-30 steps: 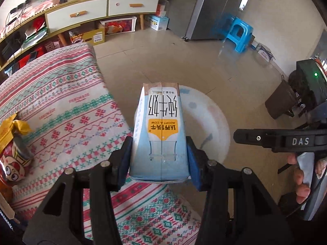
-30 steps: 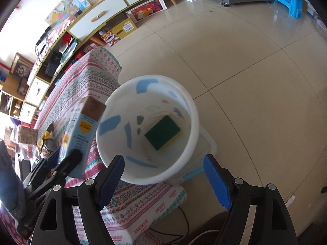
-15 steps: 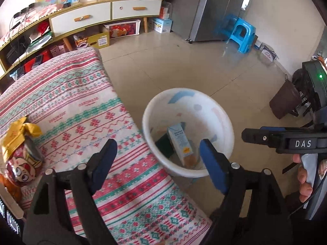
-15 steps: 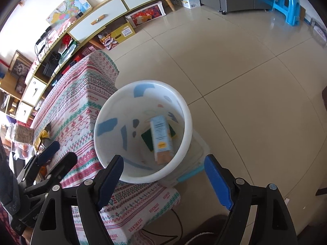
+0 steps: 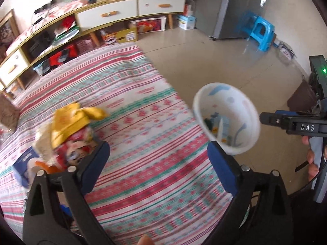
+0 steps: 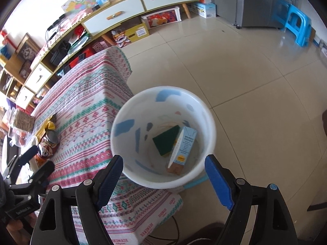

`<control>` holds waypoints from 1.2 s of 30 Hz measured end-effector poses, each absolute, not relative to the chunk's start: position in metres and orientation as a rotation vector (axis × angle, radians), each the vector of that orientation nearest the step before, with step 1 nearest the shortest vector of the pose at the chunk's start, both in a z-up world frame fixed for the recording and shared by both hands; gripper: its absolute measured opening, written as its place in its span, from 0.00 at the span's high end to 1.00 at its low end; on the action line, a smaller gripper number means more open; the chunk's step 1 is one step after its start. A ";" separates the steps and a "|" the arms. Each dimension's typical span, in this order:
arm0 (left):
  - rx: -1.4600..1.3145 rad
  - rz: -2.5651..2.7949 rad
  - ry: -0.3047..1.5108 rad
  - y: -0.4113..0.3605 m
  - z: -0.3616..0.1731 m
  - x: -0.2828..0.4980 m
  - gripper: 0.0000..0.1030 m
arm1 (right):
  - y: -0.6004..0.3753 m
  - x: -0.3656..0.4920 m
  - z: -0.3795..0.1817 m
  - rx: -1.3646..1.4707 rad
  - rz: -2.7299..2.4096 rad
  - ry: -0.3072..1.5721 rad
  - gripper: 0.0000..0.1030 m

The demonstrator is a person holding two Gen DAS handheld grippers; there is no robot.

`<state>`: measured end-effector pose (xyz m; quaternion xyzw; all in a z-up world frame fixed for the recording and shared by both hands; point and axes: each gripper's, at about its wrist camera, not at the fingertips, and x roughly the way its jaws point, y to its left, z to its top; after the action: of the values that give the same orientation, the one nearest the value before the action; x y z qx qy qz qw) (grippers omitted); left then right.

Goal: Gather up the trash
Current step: 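Return both tools to the table and grasp the blue biscuit box with the left tool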

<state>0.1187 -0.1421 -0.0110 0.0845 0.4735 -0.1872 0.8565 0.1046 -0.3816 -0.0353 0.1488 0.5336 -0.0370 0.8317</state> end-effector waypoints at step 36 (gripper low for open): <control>0.013 -0.079 1.195 0.114 -0.053 0.196 0.11 | -0.211 0.161 -0.041 0.033 0.118 1.166 0.18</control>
<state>0.1963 0.1136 -0.0530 0.0063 0.5626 -0.0373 0.8259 0.1614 -0.2107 -0.0407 0.0155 0.5501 0.0557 0.8331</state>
